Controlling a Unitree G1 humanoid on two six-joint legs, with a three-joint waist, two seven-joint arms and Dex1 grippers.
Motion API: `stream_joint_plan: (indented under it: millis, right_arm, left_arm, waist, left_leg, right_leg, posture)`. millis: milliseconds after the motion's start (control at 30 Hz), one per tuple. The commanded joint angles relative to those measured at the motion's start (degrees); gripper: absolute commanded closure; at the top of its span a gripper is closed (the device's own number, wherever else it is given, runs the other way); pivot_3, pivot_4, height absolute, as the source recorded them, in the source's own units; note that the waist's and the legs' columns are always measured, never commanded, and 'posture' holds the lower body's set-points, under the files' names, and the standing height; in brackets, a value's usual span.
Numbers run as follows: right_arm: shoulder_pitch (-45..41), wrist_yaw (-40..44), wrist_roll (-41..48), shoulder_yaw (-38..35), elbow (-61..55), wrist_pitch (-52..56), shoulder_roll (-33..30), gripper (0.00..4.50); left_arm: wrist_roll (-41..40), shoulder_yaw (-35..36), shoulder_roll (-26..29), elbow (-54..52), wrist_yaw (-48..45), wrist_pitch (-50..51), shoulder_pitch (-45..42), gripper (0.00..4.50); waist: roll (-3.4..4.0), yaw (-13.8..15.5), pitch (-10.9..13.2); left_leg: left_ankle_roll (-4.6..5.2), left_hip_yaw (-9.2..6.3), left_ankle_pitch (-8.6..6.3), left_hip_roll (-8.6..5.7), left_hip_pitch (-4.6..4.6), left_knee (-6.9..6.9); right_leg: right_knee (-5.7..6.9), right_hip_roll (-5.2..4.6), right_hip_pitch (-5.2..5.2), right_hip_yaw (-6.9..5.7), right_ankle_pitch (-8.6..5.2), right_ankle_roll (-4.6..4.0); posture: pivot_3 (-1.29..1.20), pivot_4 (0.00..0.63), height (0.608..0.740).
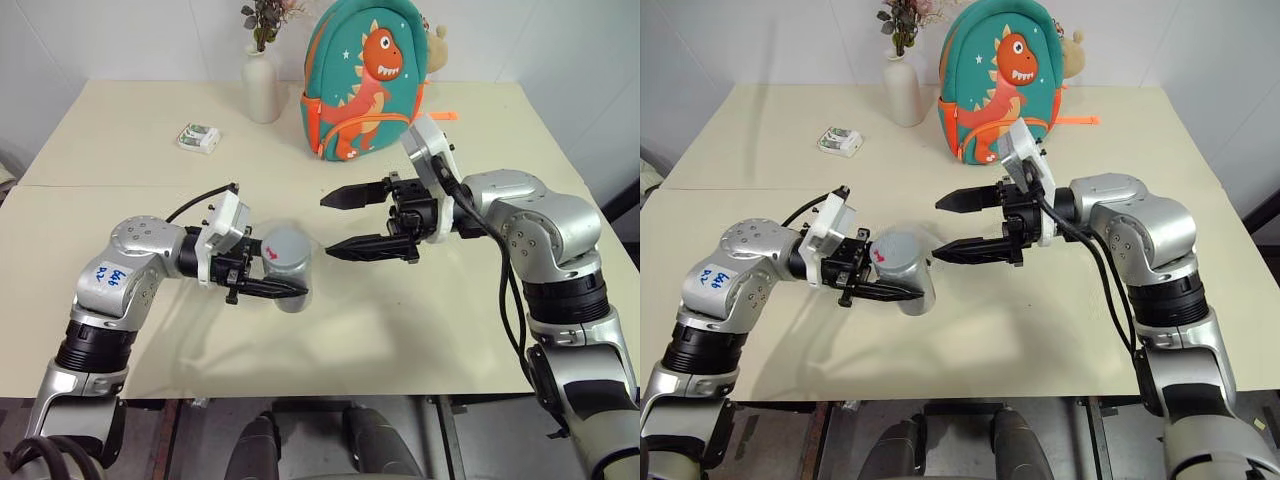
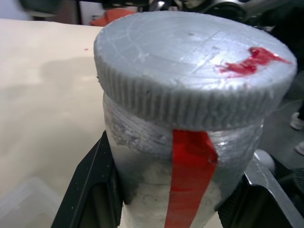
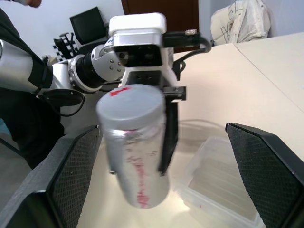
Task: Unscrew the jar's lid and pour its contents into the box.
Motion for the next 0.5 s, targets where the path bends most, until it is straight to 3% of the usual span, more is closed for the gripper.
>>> stream_joint_plan:
  millis: [33, 233, 500]
  right_arm:
    - [-0.12, -4.09, 0.09, -0.33, -4.41, -0.07, 2.26, 0.02]
    - [-1.35, -12.64, -6.47, 1.88, -2.51, -2.57, 7.05, 0.02]
    - [-1.86, -14.75, -6.81, 2.28, -1.93, -1.58, 10.37, 0.02]
  left_arm:
    - [1.28, 0.81, -0.56, -0.31, 2.68, -0.92, -1.16, 2.51]
    - [1.55, 0.01, -2.02, -1.53, 5.62, 0.84, -2.71, 2.51]
    - [1.5, -0.34, -2.38, -2.12, 6.72, 1.61, -2.64, 2.51]
  waist:
    - [0.0, -0.06, 0.0]
    - [0.0, 0.02, 0.0]
    - [0.0, -0.04, 0.0]
  left_leg:
    - [0.0, 0.0, 0.0, 0.0, 0.0, 0.0]
    - [0.0, -0.01, 0.0, -0.02, 0.0, 0.06]
    - [0.0, -0.04, 0.0, -0.01, 0.0, 0.03]
  right_leg:
    - [0.0, 0.0, 0.0, 0.0, 0.0, 0.0]
    - [0.07, -0.01, 0.0, 0.01, 0.0, 0.0]
    - [0.07, -0.01, 0.0, -0.01, 0.0, 0.0]
  posture:
    - [0.0, 0.15, 0.74]
    - [0.0, 0.15, 0.74]
    - [0.0, 0.15, 0.74]
